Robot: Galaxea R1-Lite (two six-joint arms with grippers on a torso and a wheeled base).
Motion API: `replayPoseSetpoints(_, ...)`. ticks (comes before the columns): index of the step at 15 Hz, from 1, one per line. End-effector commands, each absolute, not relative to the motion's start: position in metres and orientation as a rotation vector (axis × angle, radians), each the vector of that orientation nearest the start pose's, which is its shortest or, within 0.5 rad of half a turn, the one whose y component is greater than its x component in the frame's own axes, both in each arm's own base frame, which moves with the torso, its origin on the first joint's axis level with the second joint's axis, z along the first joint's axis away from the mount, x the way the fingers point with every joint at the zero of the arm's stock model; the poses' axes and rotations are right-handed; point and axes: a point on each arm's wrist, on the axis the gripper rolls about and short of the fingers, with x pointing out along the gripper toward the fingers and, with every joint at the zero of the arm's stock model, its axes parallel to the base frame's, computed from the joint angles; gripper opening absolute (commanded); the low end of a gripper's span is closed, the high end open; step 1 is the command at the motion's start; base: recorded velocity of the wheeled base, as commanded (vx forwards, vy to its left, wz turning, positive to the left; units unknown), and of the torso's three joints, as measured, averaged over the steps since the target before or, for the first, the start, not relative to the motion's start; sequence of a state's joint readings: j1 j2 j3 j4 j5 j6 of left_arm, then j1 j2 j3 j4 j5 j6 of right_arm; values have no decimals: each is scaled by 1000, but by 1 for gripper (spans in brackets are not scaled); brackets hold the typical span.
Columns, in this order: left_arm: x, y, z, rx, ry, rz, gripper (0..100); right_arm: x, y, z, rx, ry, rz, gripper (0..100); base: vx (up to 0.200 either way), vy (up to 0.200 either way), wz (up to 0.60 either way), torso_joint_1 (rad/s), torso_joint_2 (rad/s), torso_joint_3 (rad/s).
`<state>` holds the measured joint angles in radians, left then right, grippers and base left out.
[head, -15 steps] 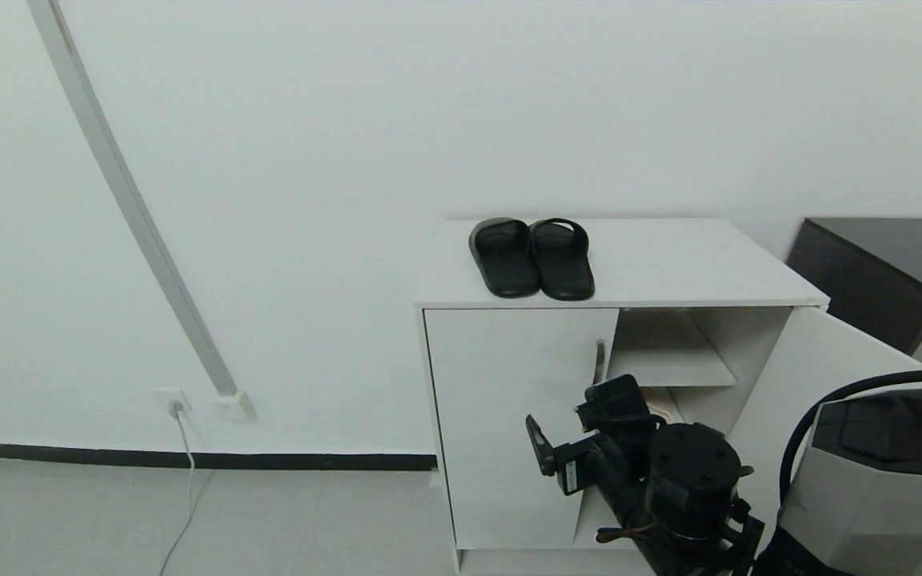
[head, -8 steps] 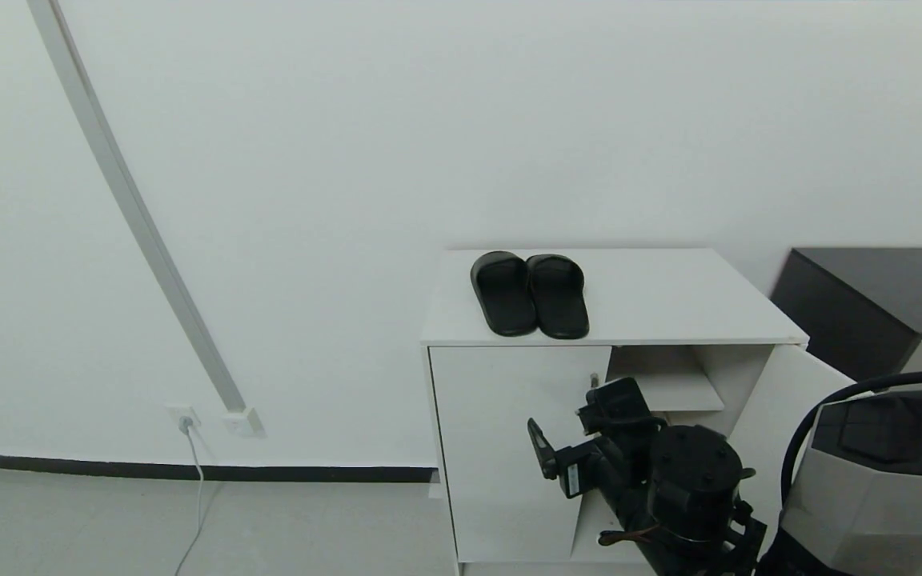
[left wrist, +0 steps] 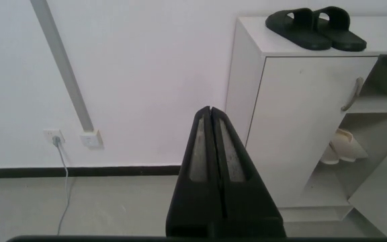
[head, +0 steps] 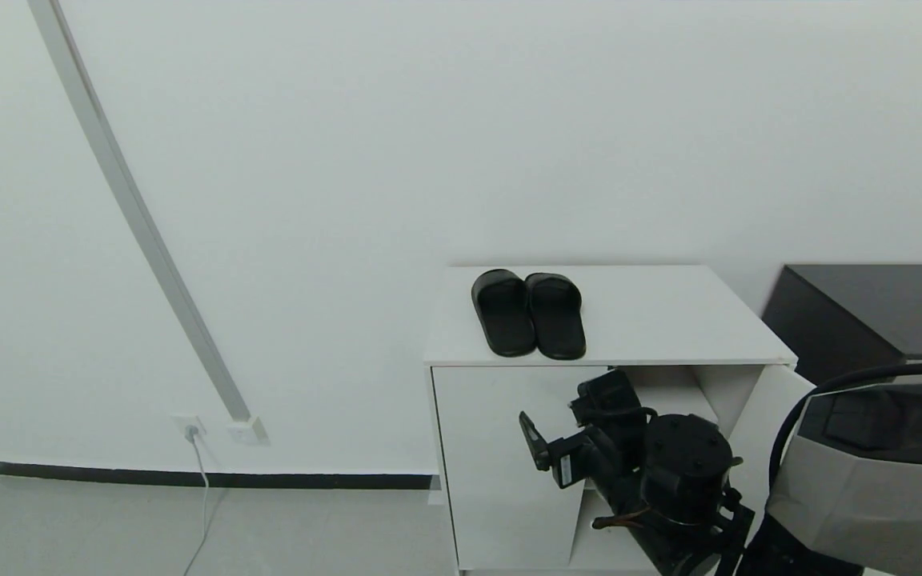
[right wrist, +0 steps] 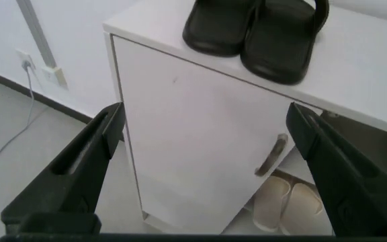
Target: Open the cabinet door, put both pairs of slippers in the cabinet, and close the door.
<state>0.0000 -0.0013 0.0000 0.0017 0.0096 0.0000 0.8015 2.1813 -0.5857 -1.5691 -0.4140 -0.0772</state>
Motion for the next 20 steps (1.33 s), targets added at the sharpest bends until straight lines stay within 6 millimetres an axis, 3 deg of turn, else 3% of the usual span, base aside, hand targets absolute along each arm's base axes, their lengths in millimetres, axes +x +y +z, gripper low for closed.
replayPoseSetpoints(1,-23,0,75,0,2,11,0,254,242,71,-75,-20,375,100,0,0,0,0,0,0)
replayPoseSetpoints(5,-23,0,75,2,2,9,0,267,248,109,-79,43,357,100,0,0,0,0,0,0)
replayPoseSetpoints(6,-23,0,75,2,2,11,0,269,251,128,-68,69,349,100,0,0,0,0,0,0)
replayPoseSetpoints(9,-23,0,75,2,2,9,0,277,259,157,-6,150,240,100,0,0,0,0,0,0)
replayPoseSetpoints(13,-23,0,75,2,2,9,0,277,262,155,13,196,228,100,0,0,0,0,0,0)
replayPoseSetpoints(20,-23,0,75,2,2,8,0,274,261,149,12,213,229,100,200,0,0,0,1,1)
